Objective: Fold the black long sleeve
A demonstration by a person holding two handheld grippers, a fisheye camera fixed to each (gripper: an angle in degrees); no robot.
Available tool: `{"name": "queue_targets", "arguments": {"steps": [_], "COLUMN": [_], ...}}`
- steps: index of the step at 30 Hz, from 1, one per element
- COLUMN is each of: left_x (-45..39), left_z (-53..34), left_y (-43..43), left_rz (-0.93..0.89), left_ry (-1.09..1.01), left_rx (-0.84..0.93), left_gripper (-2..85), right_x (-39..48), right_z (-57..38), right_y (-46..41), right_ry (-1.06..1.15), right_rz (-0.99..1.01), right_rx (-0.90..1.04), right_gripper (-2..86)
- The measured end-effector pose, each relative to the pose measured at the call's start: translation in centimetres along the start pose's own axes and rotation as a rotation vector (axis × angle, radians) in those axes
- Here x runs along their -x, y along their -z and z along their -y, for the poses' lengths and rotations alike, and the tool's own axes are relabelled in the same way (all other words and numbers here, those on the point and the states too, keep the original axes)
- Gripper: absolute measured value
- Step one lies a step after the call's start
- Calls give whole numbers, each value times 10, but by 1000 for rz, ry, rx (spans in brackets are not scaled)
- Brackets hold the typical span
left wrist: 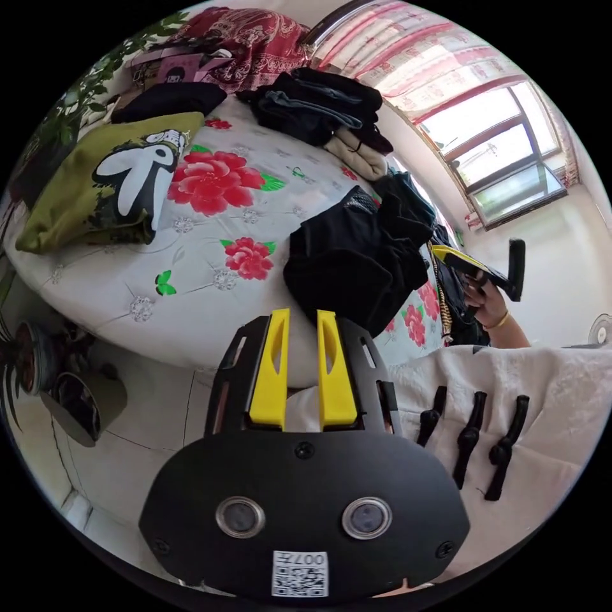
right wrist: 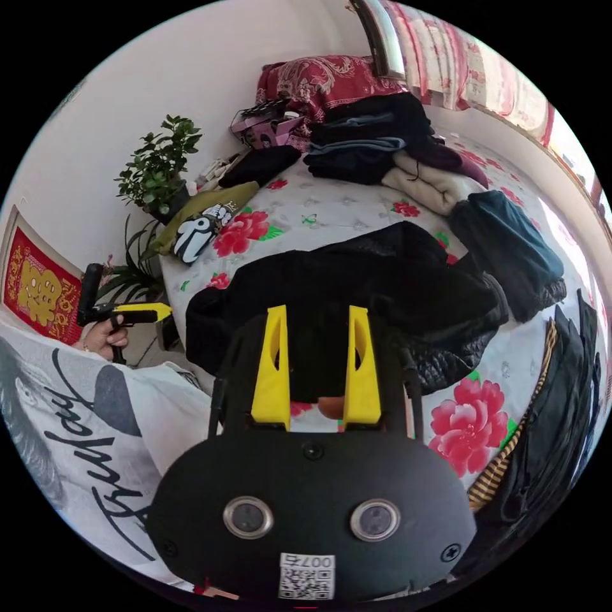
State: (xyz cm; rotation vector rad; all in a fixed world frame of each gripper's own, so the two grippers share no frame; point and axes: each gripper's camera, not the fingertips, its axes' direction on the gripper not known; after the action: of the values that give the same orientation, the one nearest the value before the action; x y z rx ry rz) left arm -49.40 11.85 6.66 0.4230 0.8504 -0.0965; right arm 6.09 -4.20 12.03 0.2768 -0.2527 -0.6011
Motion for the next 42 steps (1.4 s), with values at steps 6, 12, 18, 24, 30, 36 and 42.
{"name": "queue_targets", "arguments": {"steps": [6,12,18,24,30,36,42], "left_x": [-73,-104,-38,23,-24,-88,-92], "left_z": [51,72,155,180,94,99,78], "left_y": [-46,-145,-127,-61,-58,-104,-186], "left_rz": [-132,251,636,357,211,-150,55], "left_ry": [-282,-561,-404,0,-142,-244,-402], "left_rx": [89,373,221,-19,-8,141,377], "left_gripper": [122,36,21,54,79,205,54], "right_x": [-56,-59,27,-3,-35,-50,-43], "right_z": [34,-32,-83,-5,73,147,161], "right_y": [-74,-34,-33,-21,9,-21,-178], "right_ry": [-201,-158,189,176,345,264,256], "right_rz": [-16,114,387,498,392,294,161], "right_rx": [241,123,394,301,176,39,442], "right_gripper": [77,25,8,15,14,23,52]}}
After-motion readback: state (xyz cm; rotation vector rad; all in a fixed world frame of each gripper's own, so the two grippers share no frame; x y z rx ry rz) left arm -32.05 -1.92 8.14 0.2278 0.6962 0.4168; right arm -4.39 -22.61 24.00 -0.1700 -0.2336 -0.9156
